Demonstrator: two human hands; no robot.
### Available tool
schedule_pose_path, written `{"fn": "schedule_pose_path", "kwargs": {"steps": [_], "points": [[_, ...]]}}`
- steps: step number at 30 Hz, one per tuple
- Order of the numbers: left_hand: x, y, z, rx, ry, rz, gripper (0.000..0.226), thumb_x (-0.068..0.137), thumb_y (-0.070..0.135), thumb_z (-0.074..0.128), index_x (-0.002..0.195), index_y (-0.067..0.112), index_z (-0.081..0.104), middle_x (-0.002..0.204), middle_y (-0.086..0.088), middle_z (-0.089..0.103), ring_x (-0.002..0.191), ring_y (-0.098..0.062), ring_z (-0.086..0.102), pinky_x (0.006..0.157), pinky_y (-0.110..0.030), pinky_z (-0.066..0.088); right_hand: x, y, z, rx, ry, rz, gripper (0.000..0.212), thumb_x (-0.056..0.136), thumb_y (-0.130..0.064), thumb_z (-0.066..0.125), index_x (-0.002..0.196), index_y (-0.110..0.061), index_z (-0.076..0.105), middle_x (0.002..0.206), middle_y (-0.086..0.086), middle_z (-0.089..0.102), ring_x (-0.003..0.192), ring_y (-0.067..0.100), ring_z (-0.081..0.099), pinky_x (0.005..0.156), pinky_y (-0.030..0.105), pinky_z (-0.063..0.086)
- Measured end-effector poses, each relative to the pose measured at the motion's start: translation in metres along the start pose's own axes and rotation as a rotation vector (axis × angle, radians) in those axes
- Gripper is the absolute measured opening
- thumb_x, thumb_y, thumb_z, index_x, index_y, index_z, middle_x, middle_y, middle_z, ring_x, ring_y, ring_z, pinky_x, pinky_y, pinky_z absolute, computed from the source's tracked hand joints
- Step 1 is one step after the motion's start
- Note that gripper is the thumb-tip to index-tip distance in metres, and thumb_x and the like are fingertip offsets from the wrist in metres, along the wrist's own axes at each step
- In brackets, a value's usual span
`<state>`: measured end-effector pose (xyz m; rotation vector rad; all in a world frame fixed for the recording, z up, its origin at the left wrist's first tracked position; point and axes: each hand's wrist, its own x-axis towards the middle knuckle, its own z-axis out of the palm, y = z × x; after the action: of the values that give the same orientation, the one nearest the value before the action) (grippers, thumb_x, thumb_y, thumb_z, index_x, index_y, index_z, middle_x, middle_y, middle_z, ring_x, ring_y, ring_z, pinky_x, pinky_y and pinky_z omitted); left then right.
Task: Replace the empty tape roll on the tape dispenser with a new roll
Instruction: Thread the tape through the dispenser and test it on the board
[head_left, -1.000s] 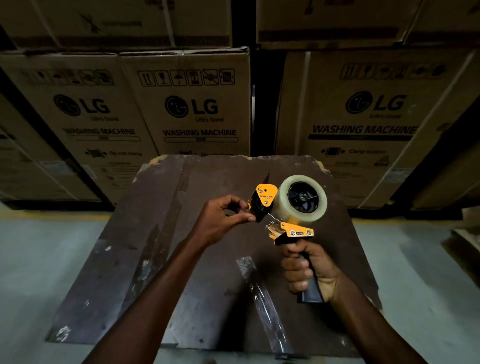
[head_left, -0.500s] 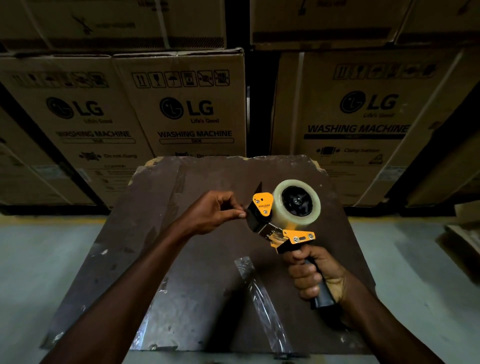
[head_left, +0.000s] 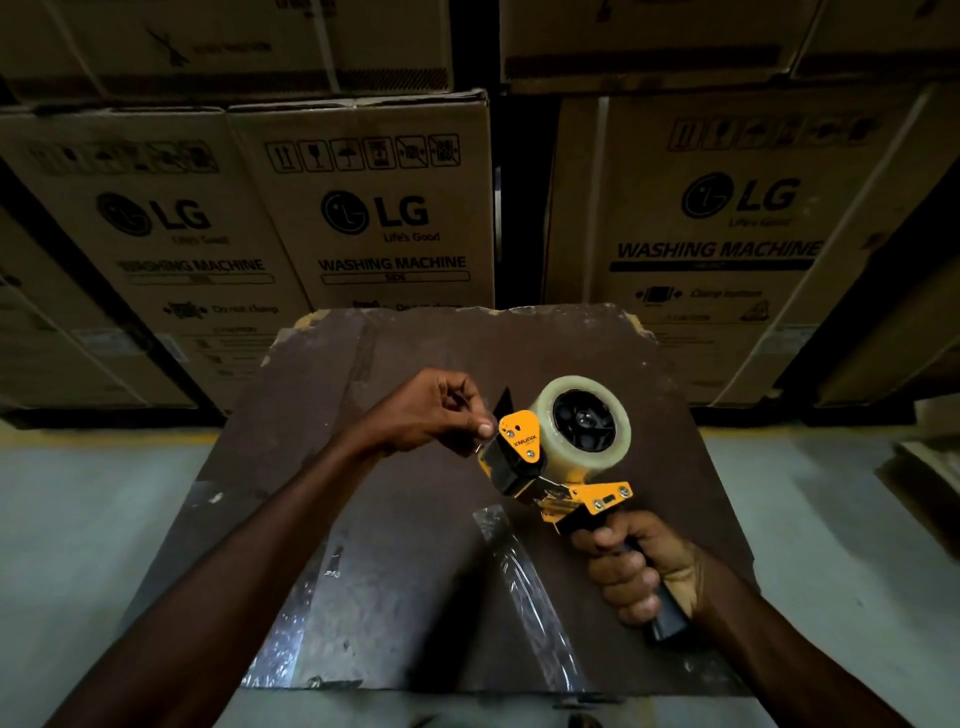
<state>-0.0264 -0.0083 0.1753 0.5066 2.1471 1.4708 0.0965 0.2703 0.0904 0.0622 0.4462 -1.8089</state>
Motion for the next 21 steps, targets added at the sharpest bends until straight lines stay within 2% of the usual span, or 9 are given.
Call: {"fn": "schedule_pose_path", "kwargs": {"steps": [3, 6, 8, 10, 12, 15, 18, 21], "points": [[0.000, -0.001, 0.004, 0.043, 0.053, 0.013, 0.025, 0.076, 0.008, 0.079, 0.077, 0.009, 0.054, 0.073, -0.009, 0.070, 0.072, -0.022, 0.071, 0.058, -0.035, 0.057, 0.000, 0.002, 0.002, -0.035, -0.010, -0.001, 0.005, 0.087, -0.019, 0.054, 0.082, -0.019, 0.056, 0.056, -0.008, 0.035, 0.044, 0.008, 0.035, 0.051, 0.021, 0.041], [-0.003, -0.002, 0.008, 0.098, 0.091, 0.047, 0.037, 0.066, 0.024, 0.084, 0.070, 0.010, 0.050, 0.064, -0.011, 0.055, 0.060, -0.020, 0.055, 0.051, -0.026, 0.045, -0.001, 0.004, 0.001, -0.009, -0.002, 0.003, 0.007, 0.087, -0.017, 0.055, 0.080, -0.018, 0.053, 0.056, -0.007, 0.036, 0.043, 0.009, 0.035, 0.051, 0.021, 0.042], [-0.005, -0.002, 0.012, 0.097, 0.087, 0.060, 0.035, 0.066, 0.024, 0.083, 0.072, 0.004, 0.054, 0.065, -0.013, 0.053, 0.060, -0.017, 0.052, 0.052, -0.021, 0.042, -0.002, 0.005, -0.001, 0.029, 0.011, 0.004, 0.009, 0.086, -0.015, 0.056, 0.079, -0.017, 0.050, 0.055, -0.006, 0.036, 0.042, 0.010, 0.037, 0.051, 0.022, 0.044], [-0.007, -0.002, 0.015, 0.095, 0.096, 0.056, 0.032, 0.072, 0.015, 0.081, 0.077, -0.006, 0.058, 0.068, -0.012, 0.056, 0.058, -0.007, 0.054, 0.053, -0.016, 0.045, -0.002, 0.006, -0.002, 0.030, 0.016, -0.004, 0.010, 0.086, -0.015, 0.056, 0.078, -0.017, 0.050, 0.055, -0.006, 0.037, 0.042, 0.010, 0.044, 0.051, 0.022, 0.045], [-0.008, -0.004, 0.017, 0.104, 0.103, 0.067, 0.025, 0.076, 0.006, 0.079, 0.082, -0.011, 0.062, 0.070, -0.007, 0.062, 0.059, -0.001, 0.058, 0.058, -0.013, 0.048, -0.002, 0.006, -0.002, 0.028, 0.022, -0.010, 0.010, 0.086, -0.015, 0.056, 0.078, -0.017, 0.050, 0.055, -0.005, 0.037, 0.042, 0.010, 0.041, 0.051, 0.022, 0.045], [-0.011, -0.005, 0.020, 0.145, 0.132, 0.079, 0.013, 0.078, 0.006, 0.078, 0.083, -0.001, 0.070, 0.075, -0.001, 0.069, 0.065, 0.001, 0.063, 0.062, -0.012, 0.051, -0.002, 0.007, -0.001, 0.019, 0.026, -0.013, 0.011, 0.086, -0.015, 0.057, 0.078, -0.017, 0.050, 0.055, -0.005, 0.036, 0.042, 0.010, 0.038, 0.051, 0.022, 0.043], [-0.011, -0.007, 0.019, 0.138, 0.202, 0.093, 0.021, 0.073, 0.009, 0.082, 0.079, -0.003, 0.067, 0.065, 0.006, 0.066, 0.056, 0.002, 0.059, 0.054, -0.011, 0.047, -0.002, 0.007, -0.001, -0.014, 0.002, -0.023, 0.006, 0.087, -0.017, 0.055, 0.081, -0.018, 0.054, 0.056, -0.007, 0.037, 0.043, 0.008, 0.045, 0.051, 0.022, 0.042], [-0.012, -0.005, 0.019, 0.160, 0.175, 0.096, 0.013, 0.075, 0.009, 0.080, 0.077, 0.003, 0.069, 0.061, 0.012, 0.068, 0.057, 0.004, 0.060, 0.055, -0.009, 0.045, -0.002, 0.007, -0.002, -0.024, -0.005, -0.029, 0.006, 0.088, -0.018, 0.055, 0.082, -0.018, 0.055, 0.055, -0.006, 0.048, 0.044, 0.007, 0.048, 0.050, 0.022, 0.041]]}}
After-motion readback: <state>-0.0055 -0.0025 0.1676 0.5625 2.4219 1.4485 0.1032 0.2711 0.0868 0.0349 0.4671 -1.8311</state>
